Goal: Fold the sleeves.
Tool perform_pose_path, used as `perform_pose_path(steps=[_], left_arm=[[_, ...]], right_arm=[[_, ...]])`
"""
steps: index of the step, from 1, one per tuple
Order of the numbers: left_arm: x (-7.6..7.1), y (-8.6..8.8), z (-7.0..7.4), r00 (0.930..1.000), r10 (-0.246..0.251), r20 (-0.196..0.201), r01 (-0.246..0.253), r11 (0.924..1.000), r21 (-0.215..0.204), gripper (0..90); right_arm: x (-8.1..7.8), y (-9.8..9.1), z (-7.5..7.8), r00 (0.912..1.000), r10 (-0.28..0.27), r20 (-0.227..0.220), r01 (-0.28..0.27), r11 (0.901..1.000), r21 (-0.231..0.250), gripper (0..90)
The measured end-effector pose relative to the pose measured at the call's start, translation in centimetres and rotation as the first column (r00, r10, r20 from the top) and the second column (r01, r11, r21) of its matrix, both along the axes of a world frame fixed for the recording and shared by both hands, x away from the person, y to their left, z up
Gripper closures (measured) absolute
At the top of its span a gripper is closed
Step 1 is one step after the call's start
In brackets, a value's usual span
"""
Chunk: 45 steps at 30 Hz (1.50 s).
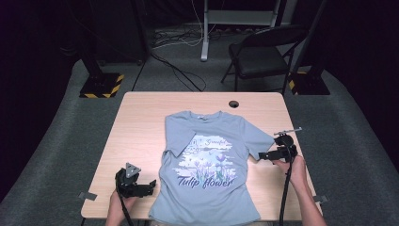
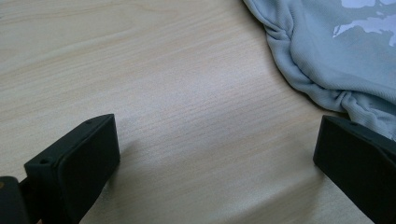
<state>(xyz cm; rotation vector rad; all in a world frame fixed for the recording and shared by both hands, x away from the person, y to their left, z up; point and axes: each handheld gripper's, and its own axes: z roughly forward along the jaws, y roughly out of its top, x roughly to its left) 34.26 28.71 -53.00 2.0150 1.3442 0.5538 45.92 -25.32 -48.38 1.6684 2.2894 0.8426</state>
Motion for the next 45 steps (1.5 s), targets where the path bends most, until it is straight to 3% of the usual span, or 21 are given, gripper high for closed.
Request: perform_pose_path(steps=[15,30,35,38,45], left_arm=[[-0.1,0.0,0.0,1.0000,-0.003,0.000,0.003,1.0000,-0.002,0.1],[-0.1,0.0,0.0,0.9999,-0.014,0.000,0.014,0.9999,0.000,0.1],[-0.1,0.0,0.0,0.9999,-0.015,0.000,0.015,0.9999,0.001,0.1],[-0.1,0.0,0.0,0.9999,-0.015,0.000,0.015,0.9999,0.001,0.1],[-0.1,0.0,0.0,0.9999,-0.015,0.000,0.015,0.9999,0.001,0.1]], right_arm=[[4.1,0.0,-0.1,0.9946,-0.034,-0.098,0.032,0.9992,-0.021,3.5],[6.1,0.0,-0.7,0.9842,-0.073,-0.161,0.068,0.9969,-0.040,3.9],[6.4,-0.2,-0.9,0.9811,-0.093,-0.170,0.086,0.9952,-0.046,11.0],[6.5,-0.2,-0.7,0.9815,-0.106,-0.160,0.098,0.9937,-0.054,19.6],[6.4,0.2,-0.4,0.9790,-0.140,-0.148,0.122,0.9850,-0.122,42.9]])
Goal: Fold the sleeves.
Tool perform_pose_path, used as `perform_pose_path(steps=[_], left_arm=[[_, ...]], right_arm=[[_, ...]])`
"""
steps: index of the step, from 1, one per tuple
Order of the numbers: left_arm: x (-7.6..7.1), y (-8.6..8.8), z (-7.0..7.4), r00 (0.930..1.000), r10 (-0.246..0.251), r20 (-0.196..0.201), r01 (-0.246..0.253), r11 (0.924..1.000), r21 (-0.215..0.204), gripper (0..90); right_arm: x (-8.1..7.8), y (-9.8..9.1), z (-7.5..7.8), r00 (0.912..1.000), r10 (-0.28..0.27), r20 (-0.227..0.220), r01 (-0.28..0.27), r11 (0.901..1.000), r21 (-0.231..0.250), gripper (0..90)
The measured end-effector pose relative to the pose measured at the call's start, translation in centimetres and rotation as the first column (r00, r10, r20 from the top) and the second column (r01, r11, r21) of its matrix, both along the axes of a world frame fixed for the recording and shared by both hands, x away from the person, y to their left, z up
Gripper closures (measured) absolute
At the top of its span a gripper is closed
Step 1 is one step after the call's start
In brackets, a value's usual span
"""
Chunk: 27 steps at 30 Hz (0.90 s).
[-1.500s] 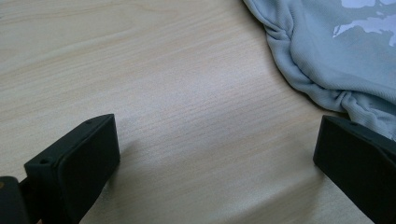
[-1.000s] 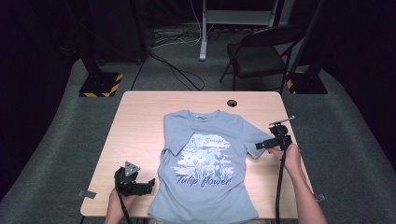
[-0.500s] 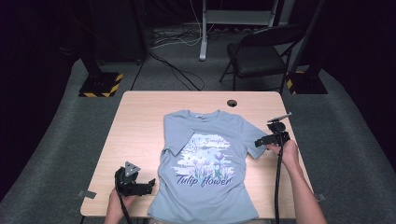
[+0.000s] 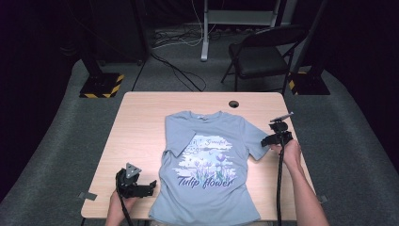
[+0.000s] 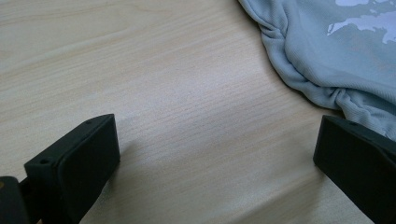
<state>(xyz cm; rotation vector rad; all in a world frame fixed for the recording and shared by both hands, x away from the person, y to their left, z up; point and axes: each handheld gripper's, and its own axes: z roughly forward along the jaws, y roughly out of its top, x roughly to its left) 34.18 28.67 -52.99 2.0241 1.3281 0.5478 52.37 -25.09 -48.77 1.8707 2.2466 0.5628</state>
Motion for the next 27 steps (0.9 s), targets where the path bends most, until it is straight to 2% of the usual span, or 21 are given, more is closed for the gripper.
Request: perform_pose_path(steps=[2,8,15,20,27], left_arm=[[0.00,-0.01,0.00,1.0000,0.000,0.000,0.000,1.0000,-0.001,0.1],[0.00,0.00,0.00,1.0000,0.000,0.000,0.000,1.0000,0.000,0.1],[0.00,0.00,0.00,1.0000,0.000,0.000,0.000,1.0000,0.000,0.1],[0.00,-0.01,0.00,1.0000,0.000,0.000,0.000,1.0000,-0.001,0.1],[0.00,0.00,0.00,1.0000,0.000,0.000,0.000,1.0000,0.000,0.1]], right_arm=[[-0.01,0.12,0.05,1.0000,-0.005,0.003,0.005,0.9998,-0.020,48.8],[-0.07,0.32,0.13,0.9999,-0.017,0.003,0.017,0.9994,-0.029,63.5],[-0.10,0.52,0.12,0.9999,-0.014,-0.005,0.014,0.9999,-0.001,76.6],[-0.06,0.57,0.05,0.9999,-0.010,-0.003,0.010,0.9998,0.018,82.1],[-0.09,0.46,0.08,1.0000,-0.006,0.001,0.006,0.9990,0.045,84.4]])
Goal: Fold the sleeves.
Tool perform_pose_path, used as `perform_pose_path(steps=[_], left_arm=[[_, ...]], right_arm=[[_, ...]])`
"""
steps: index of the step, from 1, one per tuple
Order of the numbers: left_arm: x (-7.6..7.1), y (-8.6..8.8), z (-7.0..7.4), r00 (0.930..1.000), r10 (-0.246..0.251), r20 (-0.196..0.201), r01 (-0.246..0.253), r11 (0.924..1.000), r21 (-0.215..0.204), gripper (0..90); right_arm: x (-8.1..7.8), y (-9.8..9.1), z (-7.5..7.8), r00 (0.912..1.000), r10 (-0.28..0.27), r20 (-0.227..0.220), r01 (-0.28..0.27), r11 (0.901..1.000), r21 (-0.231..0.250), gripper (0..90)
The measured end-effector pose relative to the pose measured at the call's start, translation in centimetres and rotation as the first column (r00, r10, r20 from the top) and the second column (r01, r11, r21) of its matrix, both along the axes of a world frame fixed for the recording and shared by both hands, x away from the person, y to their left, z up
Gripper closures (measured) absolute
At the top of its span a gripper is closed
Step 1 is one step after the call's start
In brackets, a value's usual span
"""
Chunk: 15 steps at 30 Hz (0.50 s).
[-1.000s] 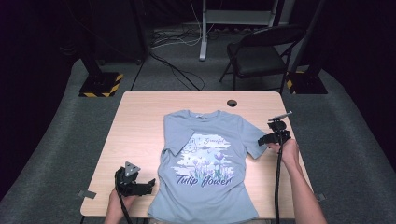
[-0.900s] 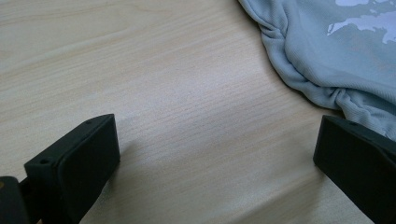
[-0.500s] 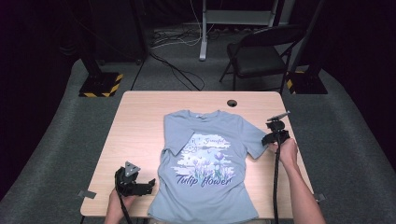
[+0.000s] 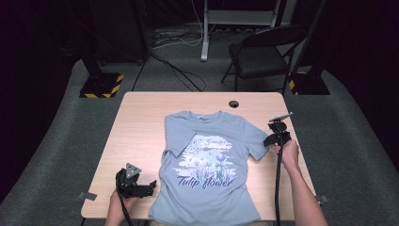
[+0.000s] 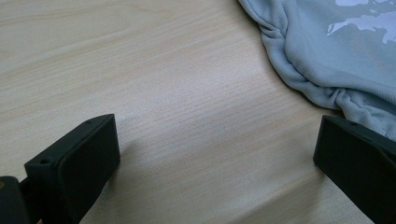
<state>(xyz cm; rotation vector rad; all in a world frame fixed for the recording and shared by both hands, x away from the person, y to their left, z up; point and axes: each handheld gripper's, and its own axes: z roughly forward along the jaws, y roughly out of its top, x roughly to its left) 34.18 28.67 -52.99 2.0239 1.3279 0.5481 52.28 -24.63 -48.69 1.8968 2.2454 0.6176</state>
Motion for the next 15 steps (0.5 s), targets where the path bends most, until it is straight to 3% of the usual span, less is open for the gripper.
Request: perform_pose_path(steps=[15], left_arm=[[0.0,0.0,0.0,1.0000,0.000,0.000,0.000,1.0000,0.000,0.1]], right_arm=[[0.1,1.4,1.9,0.9978,0.057,0.034,-0.060,0.9944,0.087,84.7]])
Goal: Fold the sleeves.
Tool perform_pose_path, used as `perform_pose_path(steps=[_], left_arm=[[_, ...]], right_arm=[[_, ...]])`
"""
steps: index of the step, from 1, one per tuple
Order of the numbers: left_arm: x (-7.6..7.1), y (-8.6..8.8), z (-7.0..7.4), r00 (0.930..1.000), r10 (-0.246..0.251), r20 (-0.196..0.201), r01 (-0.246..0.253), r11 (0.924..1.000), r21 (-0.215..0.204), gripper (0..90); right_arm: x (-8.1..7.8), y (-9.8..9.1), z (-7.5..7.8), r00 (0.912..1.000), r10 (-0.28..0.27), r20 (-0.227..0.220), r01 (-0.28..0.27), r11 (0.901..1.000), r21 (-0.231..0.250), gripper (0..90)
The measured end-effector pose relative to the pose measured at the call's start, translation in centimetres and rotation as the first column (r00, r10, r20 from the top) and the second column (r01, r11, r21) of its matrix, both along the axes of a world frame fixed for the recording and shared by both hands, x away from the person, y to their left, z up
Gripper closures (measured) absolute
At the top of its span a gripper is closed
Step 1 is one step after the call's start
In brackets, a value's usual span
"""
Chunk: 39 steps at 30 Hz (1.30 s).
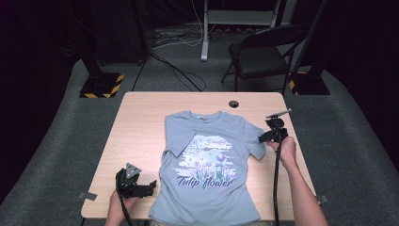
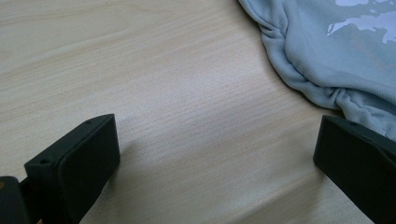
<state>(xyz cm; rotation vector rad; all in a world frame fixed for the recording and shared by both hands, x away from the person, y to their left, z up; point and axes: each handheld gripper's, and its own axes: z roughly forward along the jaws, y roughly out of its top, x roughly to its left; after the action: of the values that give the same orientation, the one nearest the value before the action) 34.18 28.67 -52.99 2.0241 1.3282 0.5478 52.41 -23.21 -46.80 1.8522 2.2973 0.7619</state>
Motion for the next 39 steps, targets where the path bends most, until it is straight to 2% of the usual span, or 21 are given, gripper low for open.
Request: perform_pose_path(steps=[10,16,23,30,39], left_arm=[[0.0,0.0,0.0,1.0000,0.000,0.000,0.000,1.0000,-0.001,0.1],[0.0,0.0,0.0,1.0000,0.000,0.000,0.000,1.0000,0.000,0.1],[0.0,0.0,0.0,1.0000,-0.001,0.001,0.001,1.0000,-0.001,0.1],[0.0,0.0,0.0,1.0000,-0.003,0.000,0.003,1.0000,0.000,0.1],[0.0,0.0,0.0,1.0000,-0.005,0.000,0.005,1.0000,0.001,0.1]], right_arm=[[0.6,2.1,1.5,0.9979,0.062,0.016,-0.063,0.9976,0.029,85.0],[1.2,4.2,2.3,0.9943,0.105,0.017,-0.106,0.9939,0.033,85.2],[1.7,6.4,2.3,0.9890,0.147,0.014,-0.147,0.9885,0.033,85.5],[2.3,9.6,2.2,0.9804,0.197,0.010,-0.197,0.9797,0.038,85.5],[2.6,11.5,1.6,0.9741,0.226,0.004,-0.226,0.9732,0.041,85.5]])
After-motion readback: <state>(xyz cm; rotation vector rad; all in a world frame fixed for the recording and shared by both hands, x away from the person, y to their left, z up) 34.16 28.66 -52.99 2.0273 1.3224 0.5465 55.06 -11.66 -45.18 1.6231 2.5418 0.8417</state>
